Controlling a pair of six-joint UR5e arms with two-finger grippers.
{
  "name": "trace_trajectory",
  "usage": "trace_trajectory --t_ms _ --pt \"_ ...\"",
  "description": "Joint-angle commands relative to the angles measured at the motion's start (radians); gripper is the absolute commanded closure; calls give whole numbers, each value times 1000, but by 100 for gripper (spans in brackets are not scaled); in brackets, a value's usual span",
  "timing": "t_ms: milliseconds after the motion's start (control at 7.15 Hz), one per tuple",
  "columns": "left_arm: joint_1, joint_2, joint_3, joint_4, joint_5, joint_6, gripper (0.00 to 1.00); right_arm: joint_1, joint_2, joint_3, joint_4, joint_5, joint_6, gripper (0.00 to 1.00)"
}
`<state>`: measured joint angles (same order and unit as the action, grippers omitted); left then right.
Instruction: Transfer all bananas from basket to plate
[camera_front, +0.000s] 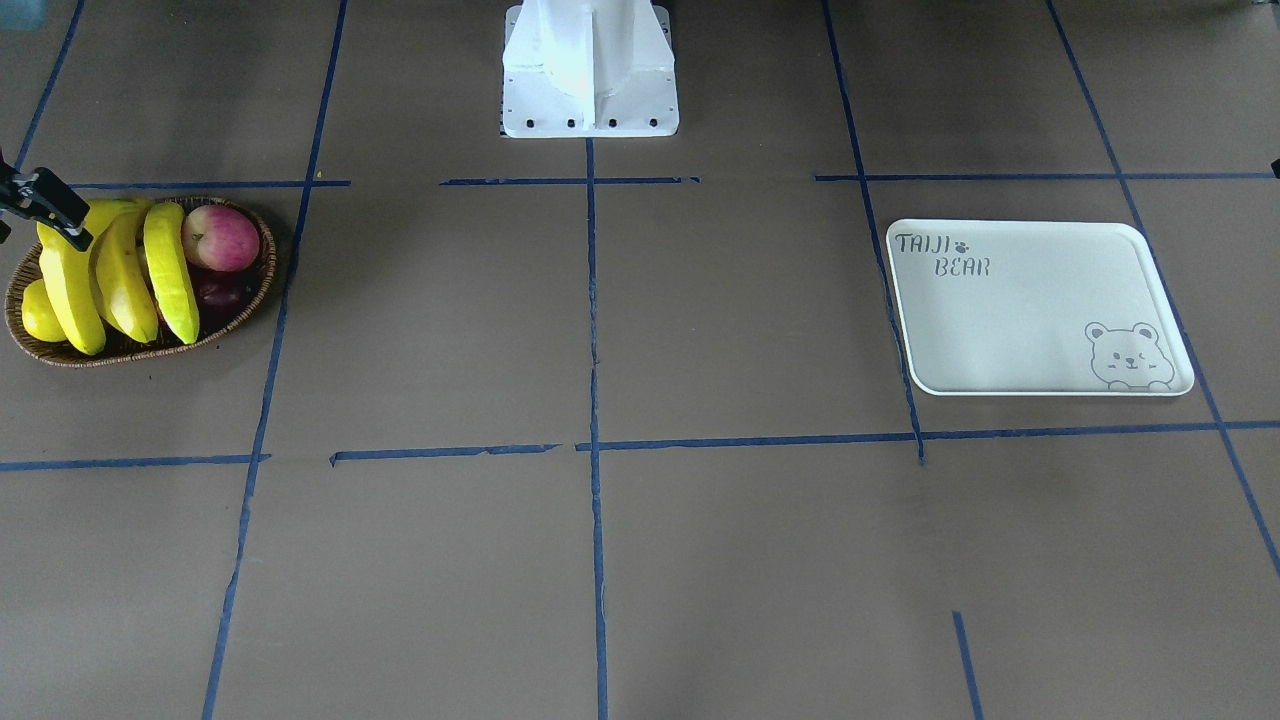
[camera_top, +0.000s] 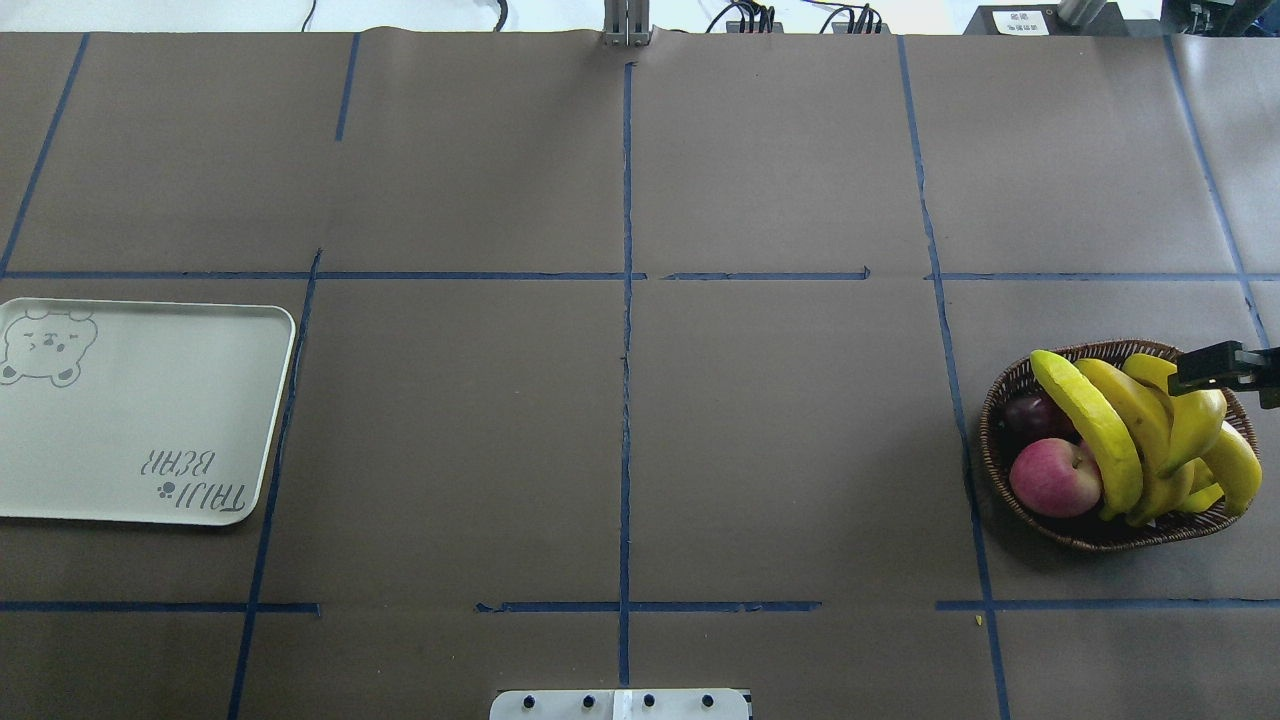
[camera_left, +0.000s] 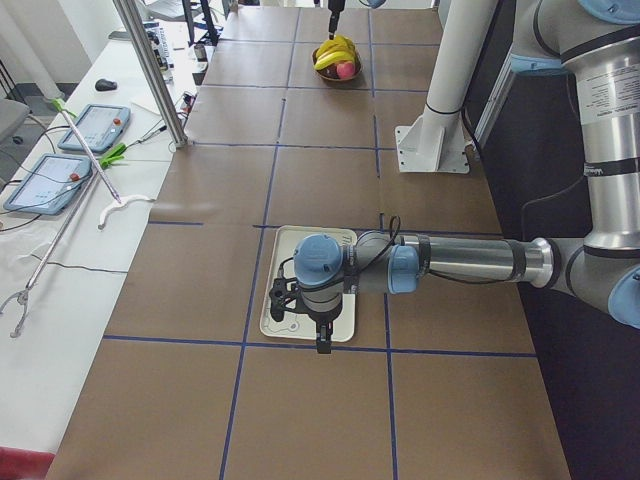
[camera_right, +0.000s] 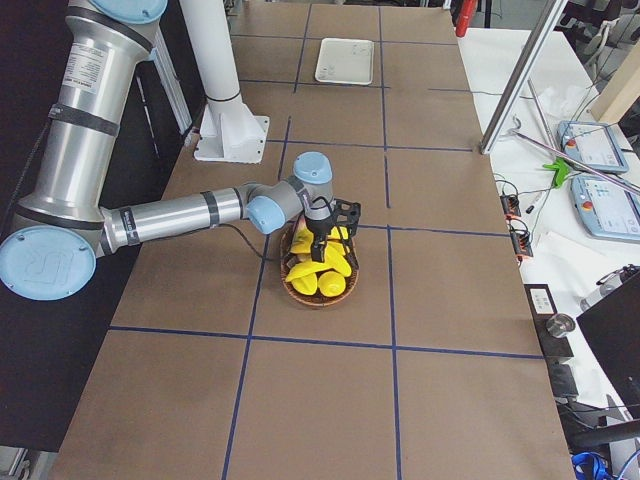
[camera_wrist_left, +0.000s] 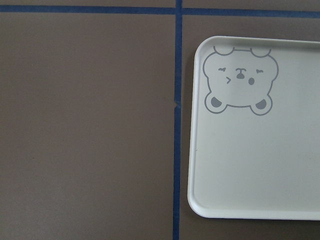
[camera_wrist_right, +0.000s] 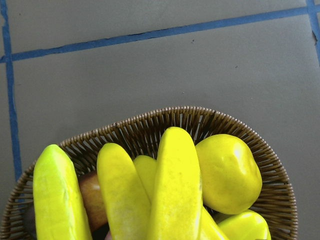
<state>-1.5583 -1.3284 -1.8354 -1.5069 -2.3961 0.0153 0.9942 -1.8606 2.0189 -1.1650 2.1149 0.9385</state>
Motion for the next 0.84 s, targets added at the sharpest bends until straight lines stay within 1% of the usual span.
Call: trace_trajectory --t_ms 0,140,280,420,560,699 --pt "1 0 1 1 0 0 0 -37 -9 -20 16 -32 17 9" --pt "1 0 1 1 0 0 0 -49 -6 -20 16 -32 19 16" --pt "1 0 -1 1 0 0 0 -55 -3 -20 18 -30 17 32" --pt "1 0 1 1 0 0 0 -55 -2 -19 19 -27 16 63" --pt "1 2 1 1 0 0 0 -54 -2 -13 21 -26 16 86" --pt "1 2 1 1 0 0 0 -52 0 -6 21 -24 16 95"
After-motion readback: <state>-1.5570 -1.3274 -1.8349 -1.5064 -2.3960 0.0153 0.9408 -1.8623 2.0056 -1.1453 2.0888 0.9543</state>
